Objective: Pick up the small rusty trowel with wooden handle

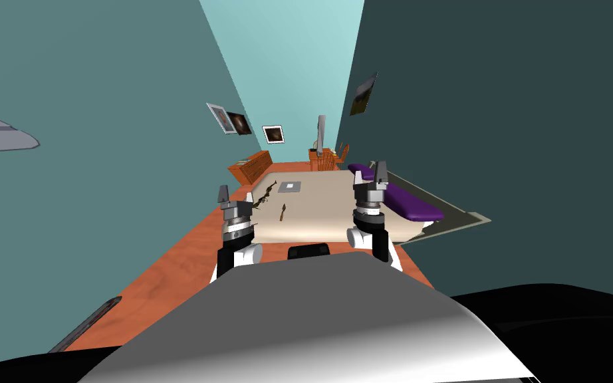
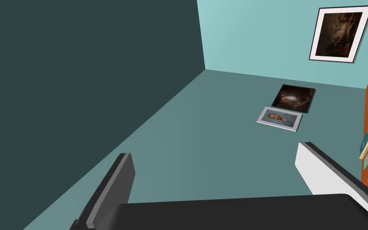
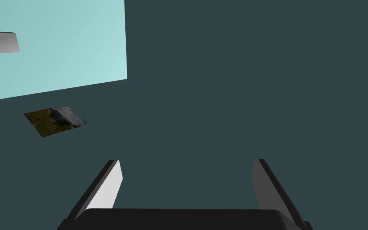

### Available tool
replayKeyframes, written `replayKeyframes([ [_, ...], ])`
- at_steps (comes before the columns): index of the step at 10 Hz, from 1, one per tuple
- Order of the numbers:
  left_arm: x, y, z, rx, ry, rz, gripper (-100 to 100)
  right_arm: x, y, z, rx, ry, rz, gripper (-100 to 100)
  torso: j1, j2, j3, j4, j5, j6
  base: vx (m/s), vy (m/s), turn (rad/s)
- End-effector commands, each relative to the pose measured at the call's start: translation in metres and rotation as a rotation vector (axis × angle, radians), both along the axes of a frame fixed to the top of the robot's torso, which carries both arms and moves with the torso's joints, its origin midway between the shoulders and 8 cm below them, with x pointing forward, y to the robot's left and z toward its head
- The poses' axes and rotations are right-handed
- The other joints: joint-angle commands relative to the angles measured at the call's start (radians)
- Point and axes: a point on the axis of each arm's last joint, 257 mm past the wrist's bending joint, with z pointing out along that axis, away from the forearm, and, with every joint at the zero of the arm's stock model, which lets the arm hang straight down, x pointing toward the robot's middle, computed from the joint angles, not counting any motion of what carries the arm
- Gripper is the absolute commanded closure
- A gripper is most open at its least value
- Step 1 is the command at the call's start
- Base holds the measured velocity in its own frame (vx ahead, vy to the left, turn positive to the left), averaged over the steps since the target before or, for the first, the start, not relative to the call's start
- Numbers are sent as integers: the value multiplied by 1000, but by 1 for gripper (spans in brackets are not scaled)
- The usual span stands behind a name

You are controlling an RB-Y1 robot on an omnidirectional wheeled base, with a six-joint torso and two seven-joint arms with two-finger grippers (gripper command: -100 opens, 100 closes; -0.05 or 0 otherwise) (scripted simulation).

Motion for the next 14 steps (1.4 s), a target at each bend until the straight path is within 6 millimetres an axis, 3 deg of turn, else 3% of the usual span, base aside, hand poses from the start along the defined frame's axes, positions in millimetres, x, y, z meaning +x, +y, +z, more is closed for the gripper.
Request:
replayKeyframes([
  [1,2,-2,-5,15,17,-19,-100,0,0,0,0,0,0,0,0,0,0,0,0,0,6,1,-30],
  [5,10,2,-32,6,93,-72,-100,0,0,0,0,0,0,0,1,-2,-1,0,0,0,25,9,-54],
  [14,22,51,-148,-291,365,-134,-100,0,0,0,0,0,0,0,1,-4,-2,-1,0,0,55,14,-116],
])
